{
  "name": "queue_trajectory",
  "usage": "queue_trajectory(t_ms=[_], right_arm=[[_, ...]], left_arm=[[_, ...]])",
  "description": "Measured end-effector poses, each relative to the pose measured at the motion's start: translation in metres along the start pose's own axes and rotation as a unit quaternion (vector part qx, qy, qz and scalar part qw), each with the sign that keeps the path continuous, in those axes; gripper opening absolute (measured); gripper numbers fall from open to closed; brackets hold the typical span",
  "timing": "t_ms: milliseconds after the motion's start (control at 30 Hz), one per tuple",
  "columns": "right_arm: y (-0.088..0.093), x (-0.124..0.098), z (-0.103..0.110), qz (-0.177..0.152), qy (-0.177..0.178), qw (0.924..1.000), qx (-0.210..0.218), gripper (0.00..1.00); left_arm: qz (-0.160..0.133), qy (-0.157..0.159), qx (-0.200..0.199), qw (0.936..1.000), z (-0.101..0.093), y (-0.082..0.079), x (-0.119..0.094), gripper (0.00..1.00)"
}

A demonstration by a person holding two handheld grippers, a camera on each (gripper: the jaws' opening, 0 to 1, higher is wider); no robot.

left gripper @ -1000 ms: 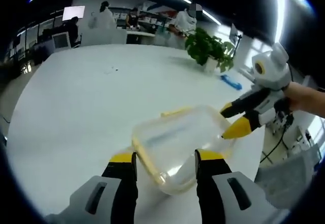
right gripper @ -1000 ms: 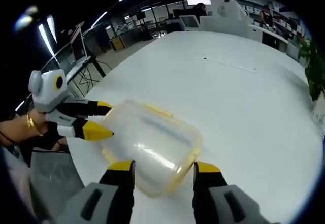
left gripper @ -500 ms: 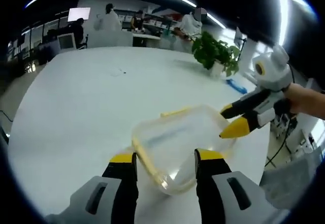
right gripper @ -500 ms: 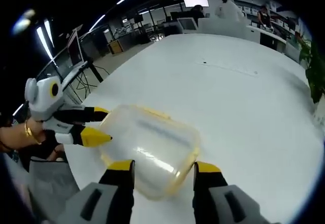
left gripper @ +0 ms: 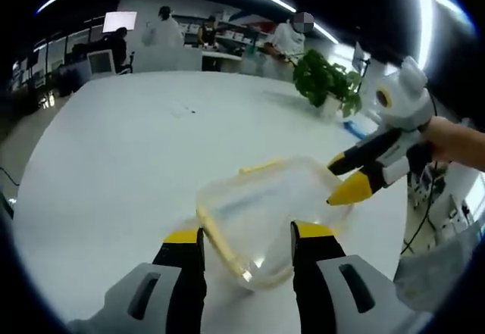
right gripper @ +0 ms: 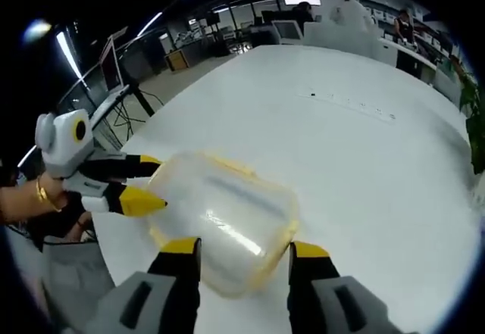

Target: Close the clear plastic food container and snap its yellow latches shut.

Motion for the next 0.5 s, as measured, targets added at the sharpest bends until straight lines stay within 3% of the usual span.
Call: queue_trajectory(t_ms=[133, 267, 500], right_arm=[[-0.004, 0.004, -0.002, -0.015, 0.000, 0.9999, 0.003, 0.43], [-0.008, 0.007, -0.005, -0.010, -0.002, 0.9999, 0.007, 0.44], [-0.010, 0.015, -0.016, -0.009, -0.038, 0.9986, 0.037, 0.46]], left_arm=[[0.001, -0.008, -0.004, 1.0000, 0.007, -0.007, 0.005, 0.43], [0.001, -0.013, -0.003, 0.9999, 0.008, -0.010, 0.008, 0.43], [-0.007, -0.012, -0.006, 0.9999, 0.017, -0.016, 0.015, 0.42]])
Point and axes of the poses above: the point that each gripper's makers call its tool centre point, and the gripper's own axes: x roughly forward along the fingers, z roughly to its left, y roughly out of its underside, the point moved 9 cm from there along -x, roughly backward along the fingers, and after that the axes turned 5 degrees about y, right-handed, at the moved point
